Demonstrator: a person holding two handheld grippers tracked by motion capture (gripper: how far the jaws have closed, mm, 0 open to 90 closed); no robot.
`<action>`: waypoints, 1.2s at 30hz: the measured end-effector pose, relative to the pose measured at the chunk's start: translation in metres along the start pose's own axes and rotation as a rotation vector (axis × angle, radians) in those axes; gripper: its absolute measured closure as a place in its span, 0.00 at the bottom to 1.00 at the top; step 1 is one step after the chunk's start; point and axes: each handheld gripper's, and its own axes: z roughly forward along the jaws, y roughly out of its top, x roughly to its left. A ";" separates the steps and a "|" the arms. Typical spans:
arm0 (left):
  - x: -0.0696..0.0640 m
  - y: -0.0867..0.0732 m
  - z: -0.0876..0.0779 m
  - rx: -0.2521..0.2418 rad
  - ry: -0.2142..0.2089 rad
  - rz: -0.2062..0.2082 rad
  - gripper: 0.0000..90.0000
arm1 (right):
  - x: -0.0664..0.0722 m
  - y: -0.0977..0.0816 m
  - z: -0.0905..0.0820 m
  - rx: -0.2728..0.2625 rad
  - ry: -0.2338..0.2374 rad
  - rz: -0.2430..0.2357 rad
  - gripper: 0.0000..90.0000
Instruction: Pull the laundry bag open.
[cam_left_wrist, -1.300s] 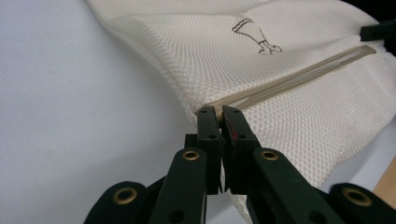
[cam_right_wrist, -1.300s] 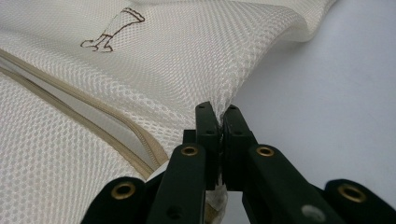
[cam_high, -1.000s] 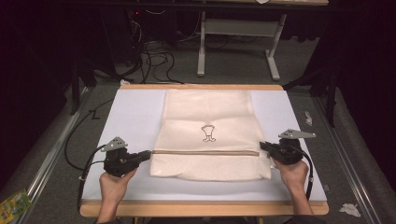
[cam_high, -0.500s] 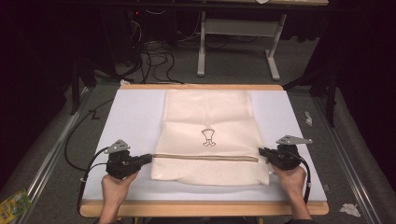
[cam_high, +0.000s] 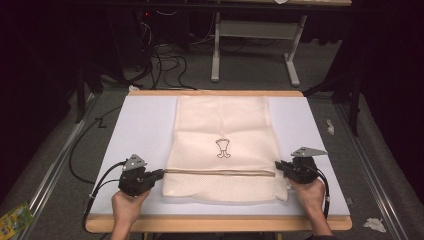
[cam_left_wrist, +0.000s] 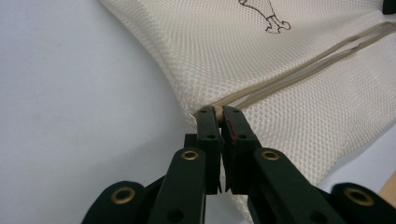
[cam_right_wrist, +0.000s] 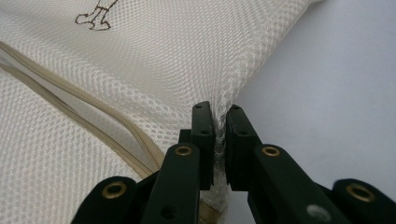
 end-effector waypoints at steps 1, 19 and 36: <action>0.000 -0.001 0.001 0.007 0.000 0.001 0.96 | 0.000 -0.001 0.000 0.002 0.000 0.004 0.94; -0.008 -0.004 0.011 0.014 0.027 0.025 0.84 | 0.001 -0.004 0.003 0.012 -0.038 0.008 0.71; -0.009 0.011 -0.002 -0.112 0.056 0.057 0.63 | 0.002 0.003 -0.024 -0.149 -0.037 0.016 0.63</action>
